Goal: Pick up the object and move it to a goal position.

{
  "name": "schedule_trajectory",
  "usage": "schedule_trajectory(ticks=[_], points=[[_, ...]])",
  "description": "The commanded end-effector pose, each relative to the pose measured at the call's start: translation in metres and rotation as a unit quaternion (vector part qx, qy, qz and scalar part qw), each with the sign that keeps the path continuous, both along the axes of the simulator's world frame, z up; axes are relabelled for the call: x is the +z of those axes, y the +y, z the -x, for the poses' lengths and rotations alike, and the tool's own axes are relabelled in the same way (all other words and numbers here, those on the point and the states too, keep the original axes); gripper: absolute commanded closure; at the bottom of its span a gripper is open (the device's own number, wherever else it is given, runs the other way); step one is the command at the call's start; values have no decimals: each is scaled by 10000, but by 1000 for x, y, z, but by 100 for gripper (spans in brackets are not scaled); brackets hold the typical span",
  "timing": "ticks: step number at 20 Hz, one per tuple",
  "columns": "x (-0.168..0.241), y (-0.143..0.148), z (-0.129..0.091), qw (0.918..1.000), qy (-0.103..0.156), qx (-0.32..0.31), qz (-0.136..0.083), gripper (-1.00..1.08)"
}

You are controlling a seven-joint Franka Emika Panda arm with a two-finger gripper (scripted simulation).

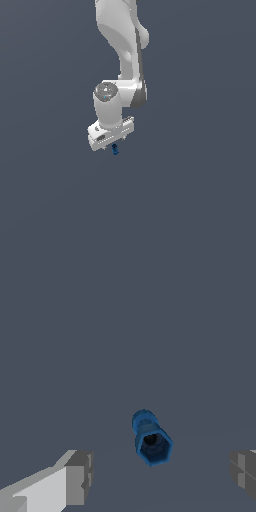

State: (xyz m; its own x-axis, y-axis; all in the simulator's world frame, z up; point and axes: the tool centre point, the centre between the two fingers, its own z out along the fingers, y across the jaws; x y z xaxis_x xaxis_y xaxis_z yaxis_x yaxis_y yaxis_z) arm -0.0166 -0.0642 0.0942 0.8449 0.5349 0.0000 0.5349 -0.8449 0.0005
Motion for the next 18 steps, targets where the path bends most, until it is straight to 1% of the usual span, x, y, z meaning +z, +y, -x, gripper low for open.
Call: schedule_trajectory(ticks=[1, 7, 14, 18], points=[[-1, 0, 0, 10000, 1, 53, -2, -92], [-7, 0, 1, 10000, 2, 37, -1, -92], [-40, 0, 2, 10000, 2, 51, -2, -92], [-50, 0, 1, 10000, 1, 57, -2, -92]])
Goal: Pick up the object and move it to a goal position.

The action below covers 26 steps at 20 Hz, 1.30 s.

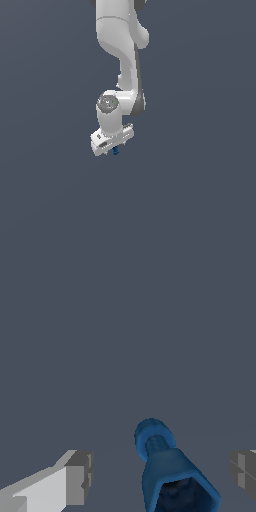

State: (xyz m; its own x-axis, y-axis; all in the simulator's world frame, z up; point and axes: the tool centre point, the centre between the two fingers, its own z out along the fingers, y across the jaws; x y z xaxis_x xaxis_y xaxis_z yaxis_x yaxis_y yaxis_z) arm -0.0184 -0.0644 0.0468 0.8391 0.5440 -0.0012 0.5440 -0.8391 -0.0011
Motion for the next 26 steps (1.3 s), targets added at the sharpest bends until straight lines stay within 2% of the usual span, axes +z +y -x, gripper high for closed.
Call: schedule_trajectory(ticks=[1, 2, 3, 17, 26], points=[[-4, 0, -1, 10000, -8, 4, 1, -92], [-4, 0, -1, 10000, -8, 4, 1, -92], [-4, 0, -1, 10000, -8, 4, 1, 108], [1, 2, -2, 10000, -8, 4, 1, 108], [49, 24, -14, 10000, -8, 4, 1, 108]])
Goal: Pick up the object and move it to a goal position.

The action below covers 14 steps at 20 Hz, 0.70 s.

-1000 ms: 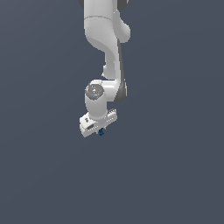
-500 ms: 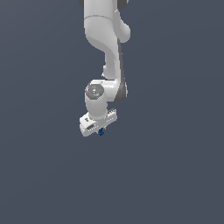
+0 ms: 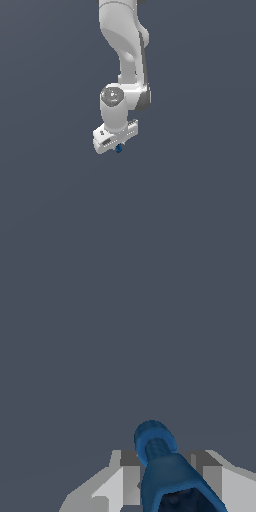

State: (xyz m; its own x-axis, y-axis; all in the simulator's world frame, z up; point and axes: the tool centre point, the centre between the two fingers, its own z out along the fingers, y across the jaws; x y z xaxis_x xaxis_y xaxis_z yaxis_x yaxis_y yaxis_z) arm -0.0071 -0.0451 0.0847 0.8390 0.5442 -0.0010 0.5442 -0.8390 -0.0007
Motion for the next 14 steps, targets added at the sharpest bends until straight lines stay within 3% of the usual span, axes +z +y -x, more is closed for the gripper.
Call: schedule_trajectory(ticks=[1, 14], points=[[19, 9, -5, 10000, -6, 3, 0, 108], [147, 68, -39, 10000, -6, 3, 0, 108]])
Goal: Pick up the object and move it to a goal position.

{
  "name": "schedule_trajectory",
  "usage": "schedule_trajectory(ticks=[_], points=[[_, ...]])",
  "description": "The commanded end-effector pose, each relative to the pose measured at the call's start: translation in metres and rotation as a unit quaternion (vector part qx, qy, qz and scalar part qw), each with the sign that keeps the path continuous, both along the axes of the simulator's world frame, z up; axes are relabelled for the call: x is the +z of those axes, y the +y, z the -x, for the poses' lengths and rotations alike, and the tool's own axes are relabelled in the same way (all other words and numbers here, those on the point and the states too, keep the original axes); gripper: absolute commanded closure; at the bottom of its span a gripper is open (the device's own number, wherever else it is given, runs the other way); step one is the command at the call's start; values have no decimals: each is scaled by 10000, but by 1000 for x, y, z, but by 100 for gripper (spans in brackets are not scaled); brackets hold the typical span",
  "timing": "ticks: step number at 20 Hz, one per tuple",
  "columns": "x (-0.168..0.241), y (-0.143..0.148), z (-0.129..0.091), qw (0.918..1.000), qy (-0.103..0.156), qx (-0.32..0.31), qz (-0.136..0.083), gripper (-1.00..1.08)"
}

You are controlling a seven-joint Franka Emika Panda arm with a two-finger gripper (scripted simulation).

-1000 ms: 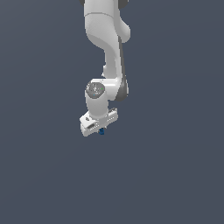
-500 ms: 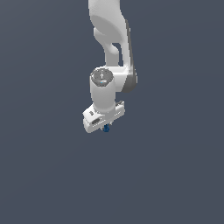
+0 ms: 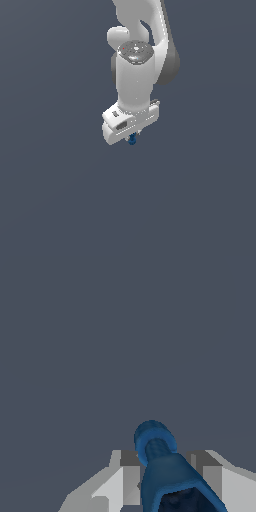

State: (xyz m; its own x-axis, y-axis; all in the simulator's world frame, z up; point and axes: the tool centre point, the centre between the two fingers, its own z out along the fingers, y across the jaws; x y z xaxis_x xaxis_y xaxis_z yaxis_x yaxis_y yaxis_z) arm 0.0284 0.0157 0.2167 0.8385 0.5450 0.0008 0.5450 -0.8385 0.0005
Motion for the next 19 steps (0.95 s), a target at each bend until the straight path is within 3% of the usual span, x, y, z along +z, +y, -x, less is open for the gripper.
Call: schedule_trajectory(ticks=[1, 9, 19], points=[[24, 11, -6, 10000, 5, -2, 0, 108], [73, 33, -22, 10000, 5, -2, 0, 108], [91, 42, -29, 10000, 5, -2, 0, 108]])
